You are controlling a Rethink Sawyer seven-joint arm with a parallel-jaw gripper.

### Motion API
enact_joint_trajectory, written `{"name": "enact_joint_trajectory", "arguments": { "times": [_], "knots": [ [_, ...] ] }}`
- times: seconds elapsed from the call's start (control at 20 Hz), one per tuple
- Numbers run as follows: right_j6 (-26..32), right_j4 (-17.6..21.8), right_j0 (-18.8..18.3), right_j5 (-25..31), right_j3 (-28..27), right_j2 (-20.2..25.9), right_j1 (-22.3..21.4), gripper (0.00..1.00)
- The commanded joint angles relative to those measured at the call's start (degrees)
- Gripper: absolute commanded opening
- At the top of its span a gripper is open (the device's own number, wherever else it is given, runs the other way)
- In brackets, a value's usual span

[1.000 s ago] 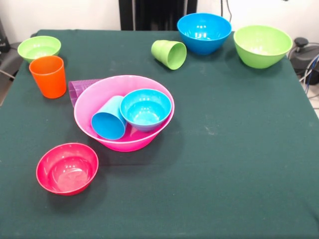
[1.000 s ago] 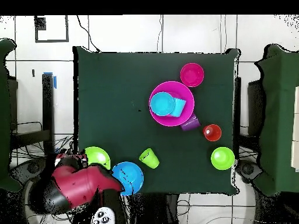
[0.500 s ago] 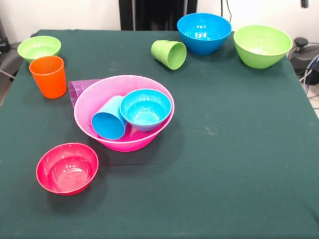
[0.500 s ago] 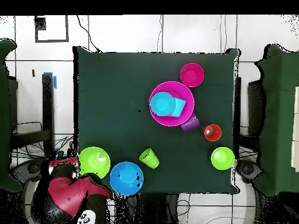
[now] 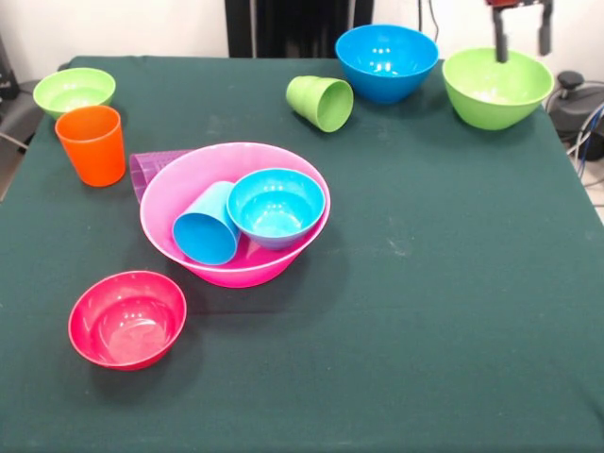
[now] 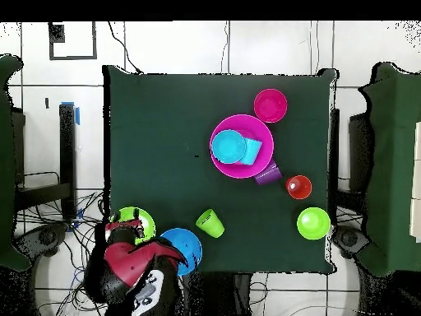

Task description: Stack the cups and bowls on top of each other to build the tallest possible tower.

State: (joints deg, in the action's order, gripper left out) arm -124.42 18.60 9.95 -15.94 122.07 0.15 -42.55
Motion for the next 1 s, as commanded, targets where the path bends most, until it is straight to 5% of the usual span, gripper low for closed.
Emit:
{"name": "enact_joint_trajectory", "arguments": {
  "times": [0.05,0.45,1.0],
  "knots": [
    [0.26,6.25,-2.73,1.17,-4.33,1.89,4.99,1.0],
    [4.17,4.6,7.02,-0.96,-14.81,-10.51,11.31,1.0],
    [2.59,6.9,9.33,3.89,-19.28,-12.39,10.93,1.0]
  ]
}}
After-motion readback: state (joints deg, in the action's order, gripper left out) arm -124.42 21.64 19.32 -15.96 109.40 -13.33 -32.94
